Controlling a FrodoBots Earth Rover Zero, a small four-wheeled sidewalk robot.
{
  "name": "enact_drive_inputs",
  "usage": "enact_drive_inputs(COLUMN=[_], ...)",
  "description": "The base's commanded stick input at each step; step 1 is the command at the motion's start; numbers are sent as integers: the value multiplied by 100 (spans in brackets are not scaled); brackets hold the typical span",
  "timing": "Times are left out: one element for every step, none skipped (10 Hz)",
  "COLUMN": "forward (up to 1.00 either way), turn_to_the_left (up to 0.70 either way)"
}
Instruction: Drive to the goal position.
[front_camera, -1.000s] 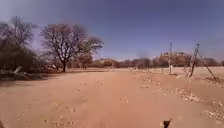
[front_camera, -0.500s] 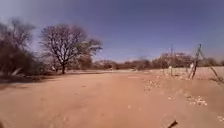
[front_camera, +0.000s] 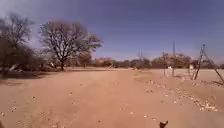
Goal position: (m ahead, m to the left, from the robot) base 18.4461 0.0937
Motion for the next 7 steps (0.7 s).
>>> enact_drive_inputs(forward=[50, 50, 50, 50, 50, 50, 50], turn_to_the_left=[0, 0, 0, 0, 0, 2, 40])
